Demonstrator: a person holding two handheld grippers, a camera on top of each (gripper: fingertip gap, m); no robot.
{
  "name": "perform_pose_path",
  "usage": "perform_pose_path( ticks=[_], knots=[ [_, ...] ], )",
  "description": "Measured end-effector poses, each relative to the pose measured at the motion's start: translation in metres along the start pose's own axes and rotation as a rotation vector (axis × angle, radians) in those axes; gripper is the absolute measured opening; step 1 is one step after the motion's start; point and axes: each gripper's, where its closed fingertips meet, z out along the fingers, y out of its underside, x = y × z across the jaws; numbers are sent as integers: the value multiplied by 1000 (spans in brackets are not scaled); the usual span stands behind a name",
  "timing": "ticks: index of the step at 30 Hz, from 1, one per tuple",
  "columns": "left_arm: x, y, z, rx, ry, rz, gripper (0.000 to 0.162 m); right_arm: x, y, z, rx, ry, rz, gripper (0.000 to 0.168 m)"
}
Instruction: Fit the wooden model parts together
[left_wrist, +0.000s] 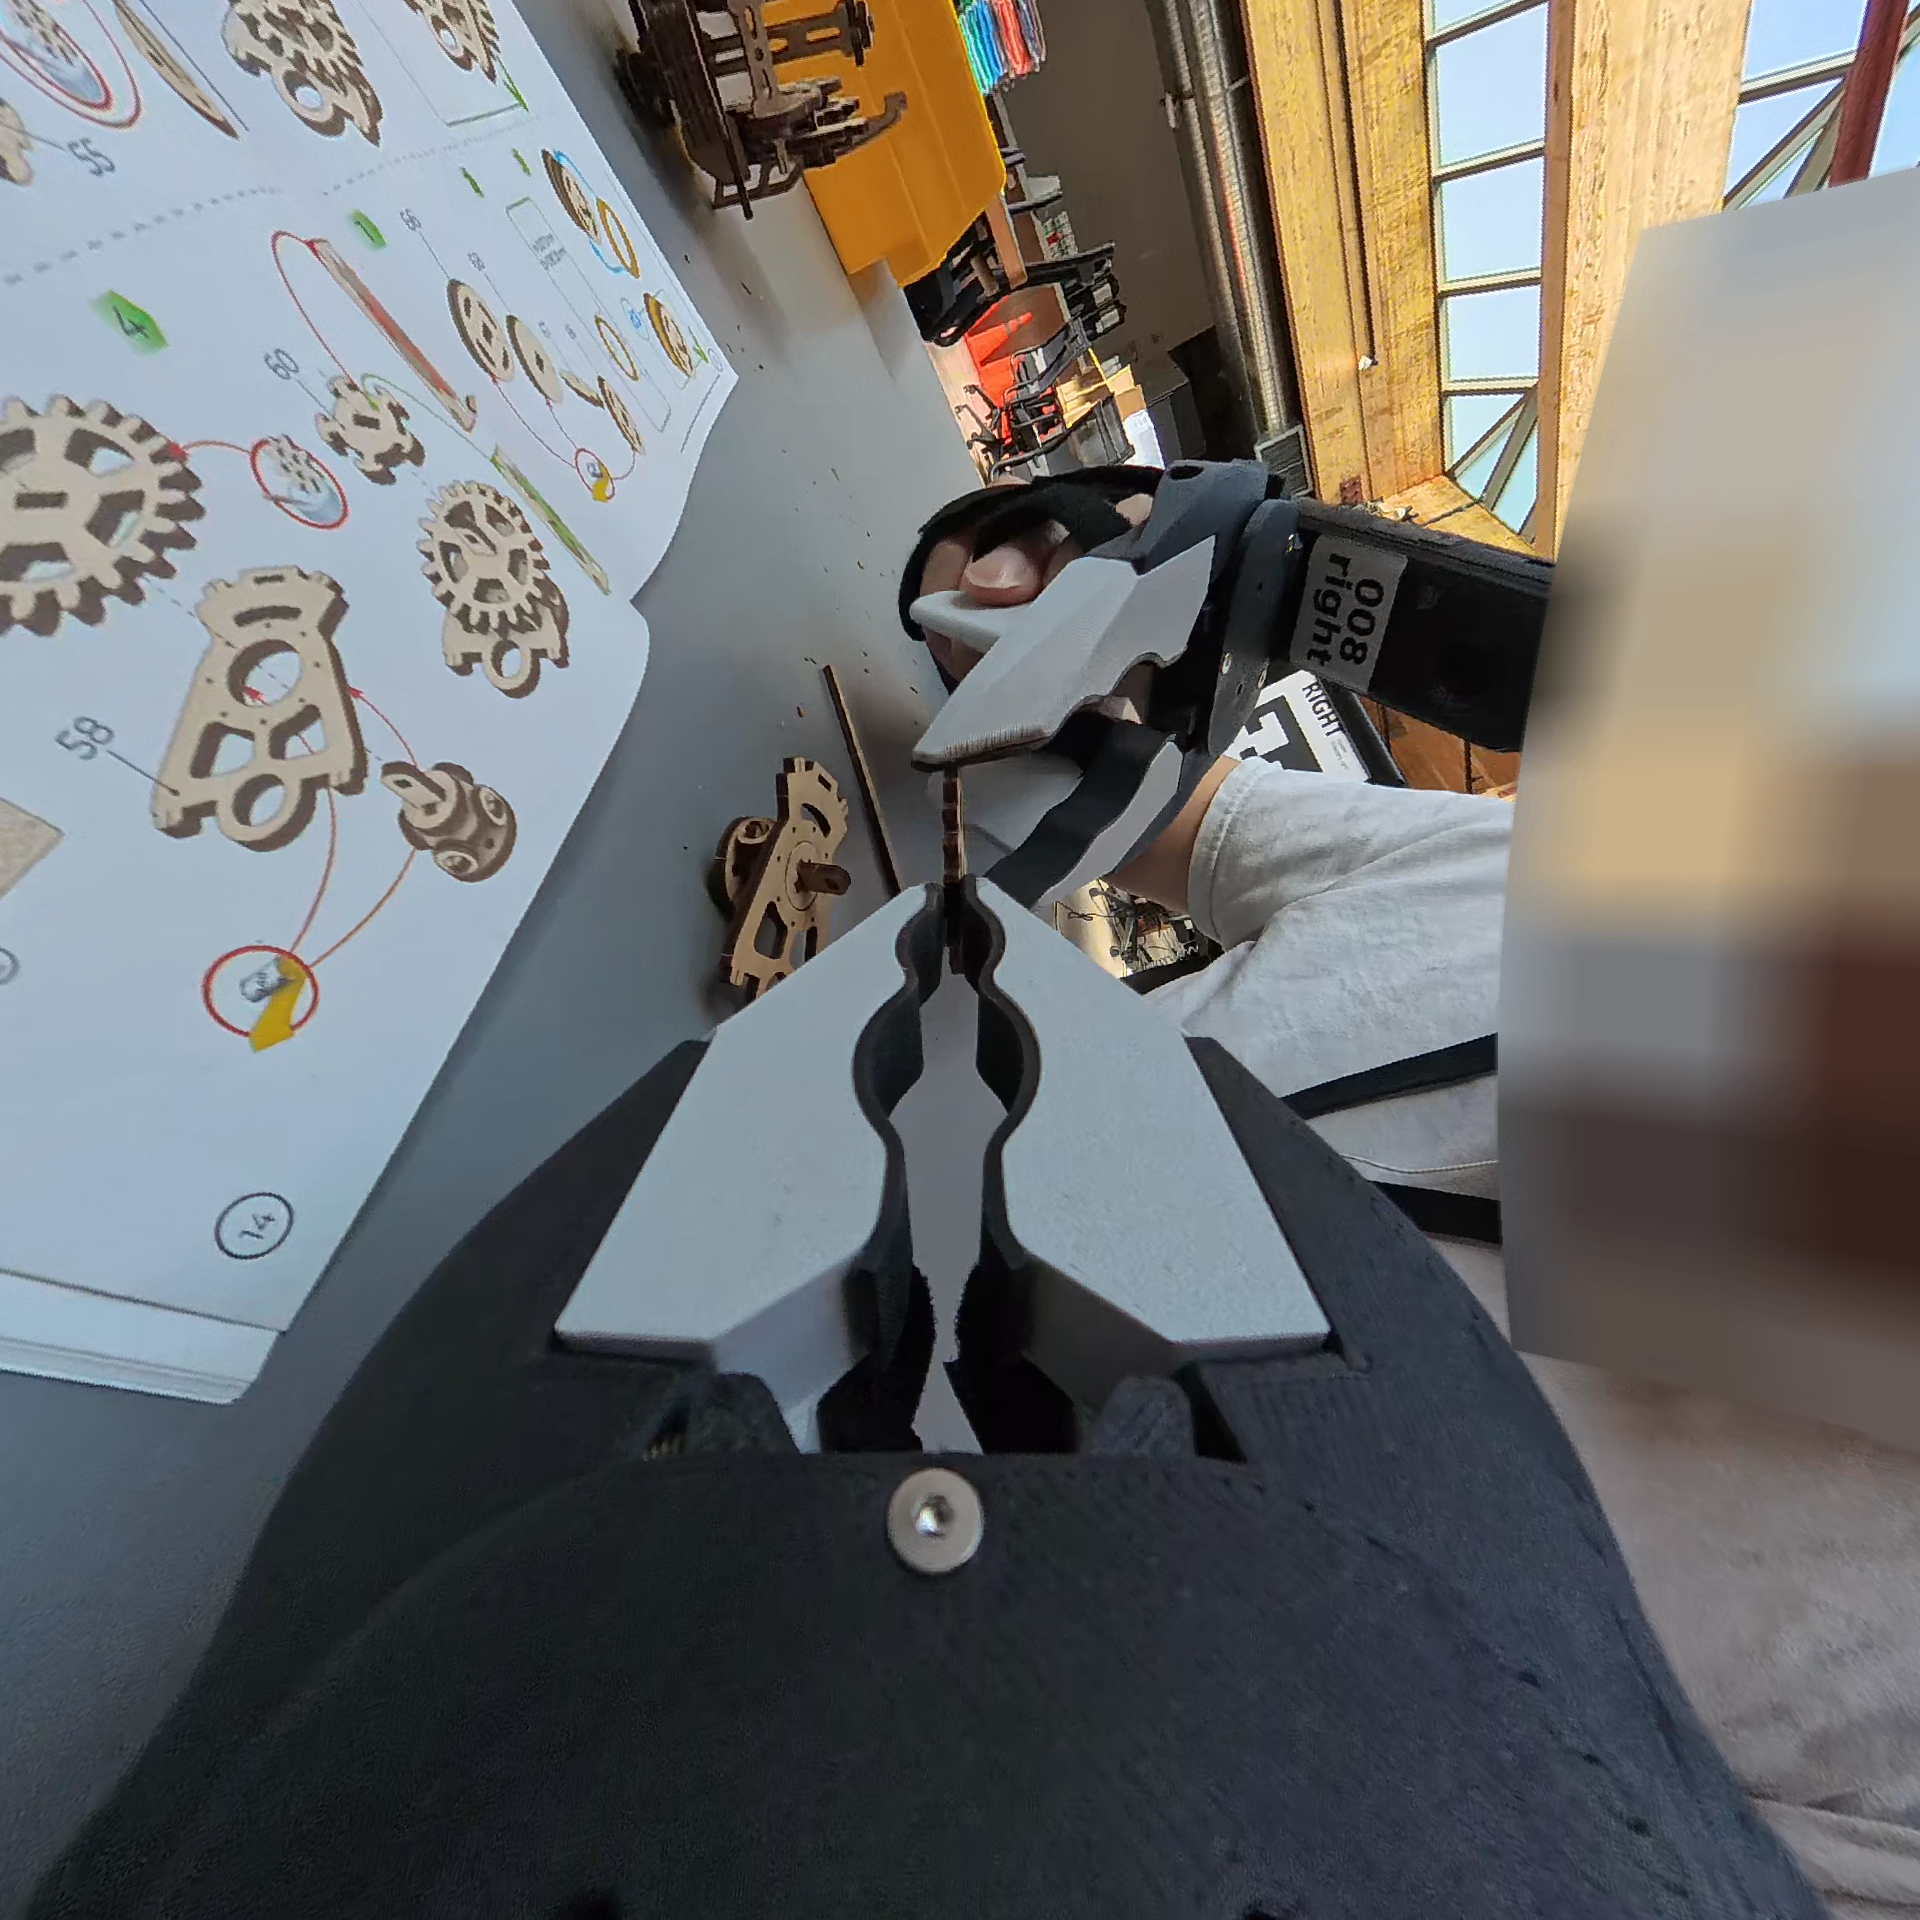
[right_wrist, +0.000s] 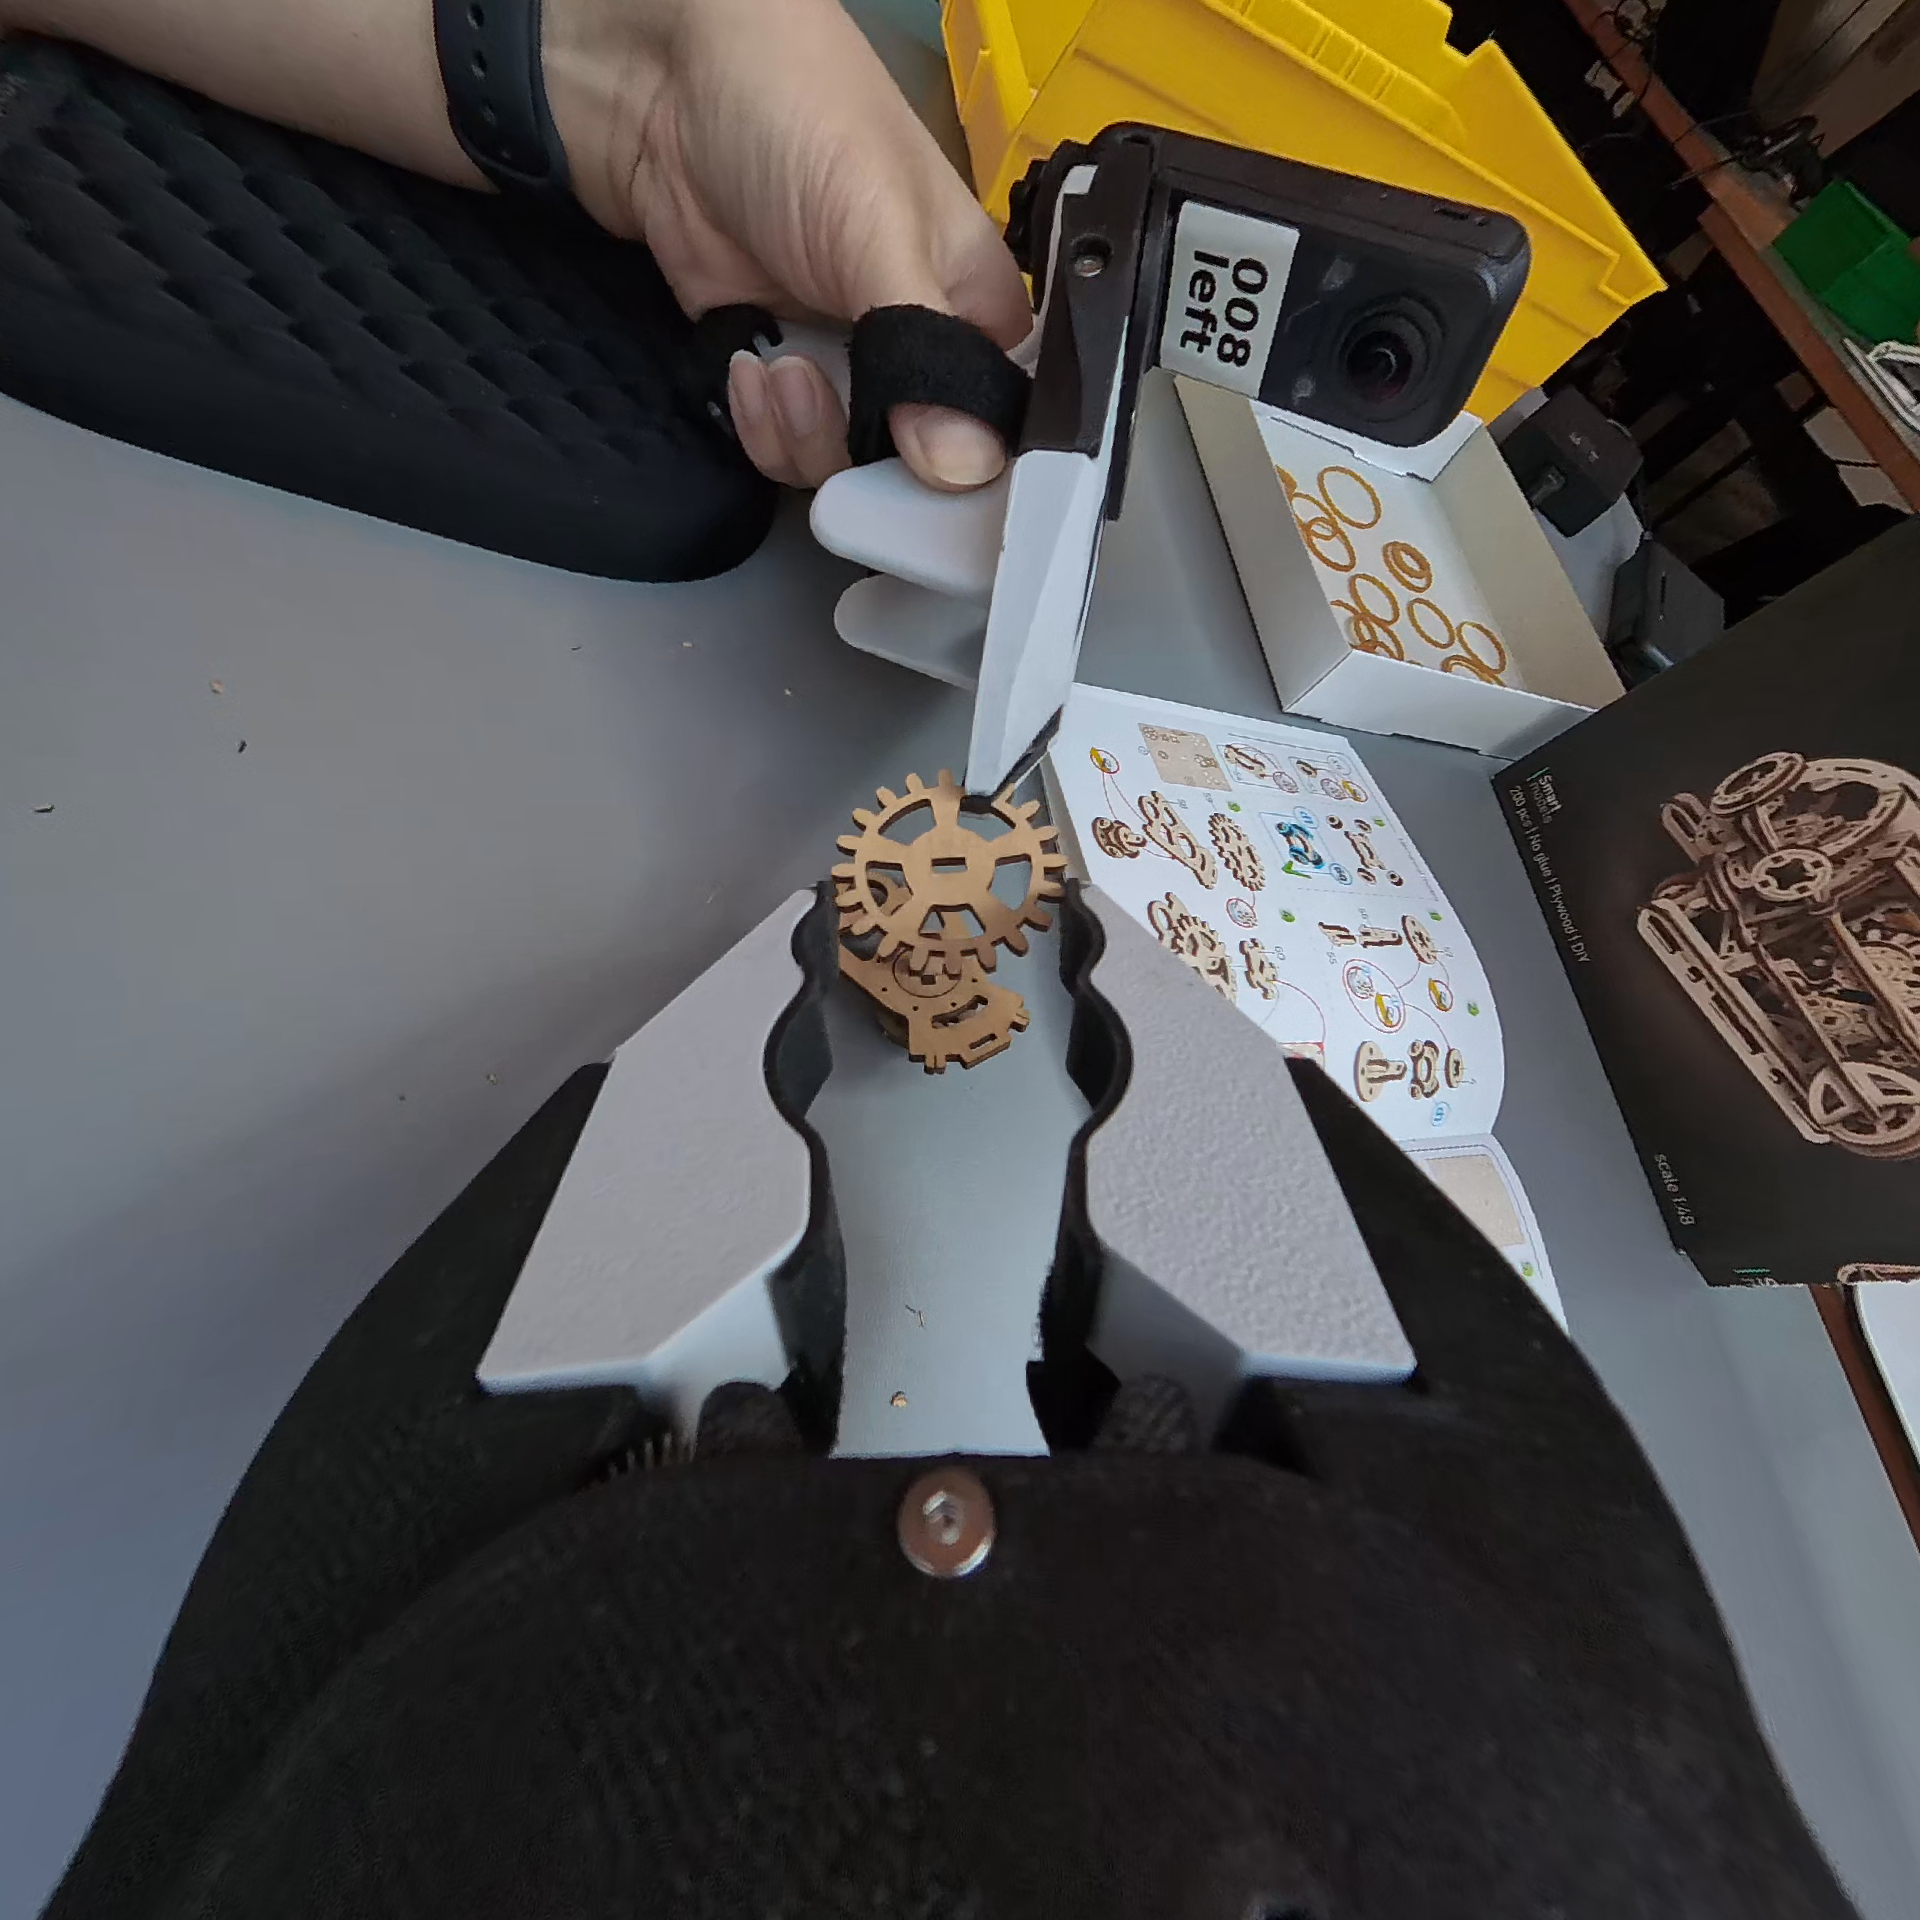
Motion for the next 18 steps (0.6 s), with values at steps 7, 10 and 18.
perform_pose_path(
  ticks=[7,10,18],
  knots=[
    [-9,-4,-1,-10,-148,115,20,-2,11,2,-64,-25,33,42],
    [-20,-10,-7,-14,-307,253,27,-3,12,4,-95,-20,32,42],
    [-36,-4,-1,-82,-451,336,44,-6,22,8,-182,-4,-17,42]
  ],
)
